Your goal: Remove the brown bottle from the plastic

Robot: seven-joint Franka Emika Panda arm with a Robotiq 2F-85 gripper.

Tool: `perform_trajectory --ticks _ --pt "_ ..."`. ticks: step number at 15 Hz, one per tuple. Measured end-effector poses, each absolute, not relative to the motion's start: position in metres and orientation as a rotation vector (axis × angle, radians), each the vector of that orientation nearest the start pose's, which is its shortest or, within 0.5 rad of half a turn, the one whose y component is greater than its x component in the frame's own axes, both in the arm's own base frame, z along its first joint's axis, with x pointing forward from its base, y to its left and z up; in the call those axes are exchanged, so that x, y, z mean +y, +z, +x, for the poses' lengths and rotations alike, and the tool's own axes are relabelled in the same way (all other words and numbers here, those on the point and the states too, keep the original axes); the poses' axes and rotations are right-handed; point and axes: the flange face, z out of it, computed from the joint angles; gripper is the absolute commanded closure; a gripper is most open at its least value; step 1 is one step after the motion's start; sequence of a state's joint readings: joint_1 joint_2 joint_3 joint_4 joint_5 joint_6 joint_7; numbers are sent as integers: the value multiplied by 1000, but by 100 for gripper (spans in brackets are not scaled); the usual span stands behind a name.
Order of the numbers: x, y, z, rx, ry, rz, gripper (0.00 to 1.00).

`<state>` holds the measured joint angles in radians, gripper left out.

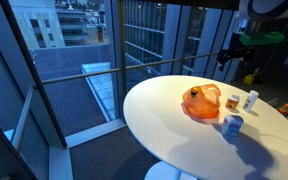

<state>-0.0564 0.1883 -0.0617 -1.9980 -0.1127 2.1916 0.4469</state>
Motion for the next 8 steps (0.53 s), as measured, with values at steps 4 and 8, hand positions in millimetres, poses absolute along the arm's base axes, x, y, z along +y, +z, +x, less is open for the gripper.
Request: perform_trajectory --ticks 4,8 --pt "-88 339 594 892 -32 -3118 0" --pt "-89 309 607 918 20 -3094 0"
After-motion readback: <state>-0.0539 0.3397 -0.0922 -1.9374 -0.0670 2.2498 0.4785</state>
